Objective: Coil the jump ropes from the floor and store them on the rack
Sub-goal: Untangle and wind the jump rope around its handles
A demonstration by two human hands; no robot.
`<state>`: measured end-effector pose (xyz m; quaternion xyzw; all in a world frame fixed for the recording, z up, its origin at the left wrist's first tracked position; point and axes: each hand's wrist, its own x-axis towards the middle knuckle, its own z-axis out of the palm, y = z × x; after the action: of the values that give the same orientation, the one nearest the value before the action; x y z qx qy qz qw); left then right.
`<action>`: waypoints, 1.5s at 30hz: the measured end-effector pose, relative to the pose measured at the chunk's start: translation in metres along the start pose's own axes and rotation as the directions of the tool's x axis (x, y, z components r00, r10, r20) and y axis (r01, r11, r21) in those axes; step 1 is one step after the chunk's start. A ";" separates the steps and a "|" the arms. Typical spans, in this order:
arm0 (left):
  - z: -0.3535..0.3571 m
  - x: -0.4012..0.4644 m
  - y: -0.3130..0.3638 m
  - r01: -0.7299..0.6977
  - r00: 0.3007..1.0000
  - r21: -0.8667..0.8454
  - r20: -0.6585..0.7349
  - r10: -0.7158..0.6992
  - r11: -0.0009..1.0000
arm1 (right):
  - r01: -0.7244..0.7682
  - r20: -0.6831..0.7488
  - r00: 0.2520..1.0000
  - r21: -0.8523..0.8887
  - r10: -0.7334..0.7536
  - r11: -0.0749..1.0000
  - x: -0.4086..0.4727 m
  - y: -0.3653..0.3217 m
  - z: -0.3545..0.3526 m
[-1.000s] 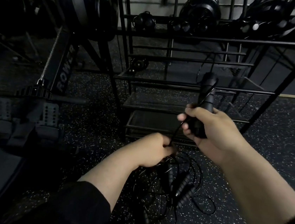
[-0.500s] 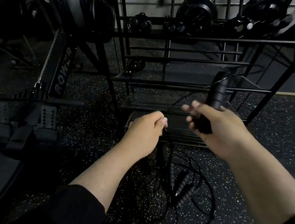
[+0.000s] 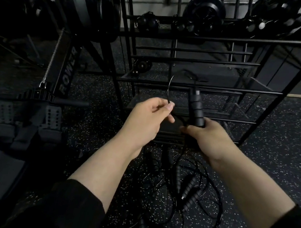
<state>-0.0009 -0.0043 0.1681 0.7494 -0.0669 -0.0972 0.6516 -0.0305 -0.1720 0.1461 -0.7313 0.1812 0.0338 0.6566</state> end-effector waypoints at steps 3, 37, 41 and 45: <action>-0.011 0.003 0.002 -0.018 1.000 0.088 -0.020 0.020 0.996 | 0.030 -0.139 0.990 0.064 -0.021 0.997 0.008 -0.005 -0.014; -0.003 0.005 0.003 -0.096 0.987 0.046 -0.124 0.101 0.994 | 0.037 -0.162 0.987 0.213 -0.002 0.976 0.003 -0.009 -0.017; 0.009 0.002 0.003 -0.033 0.998 -0.211 -0.065 0.020 0.977 | -0.053 0.135 0.991 0.279 0.015 0.959 -0.012 -0.001 0.014; 0.014 0.001 0.005 -0.028 1.000 -0.325 -0.009 0.026 0.945 | -0.099 0.303 0.953 0.302 0.003 0.948 -0.019 0.007 0.029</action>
<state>-0.0033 -0.0183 0.1712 0.6311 -0.0587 -0.0962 0.7675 -0.0444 -0.1407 0.1414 -0.5991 0.1017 0.1319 0.7832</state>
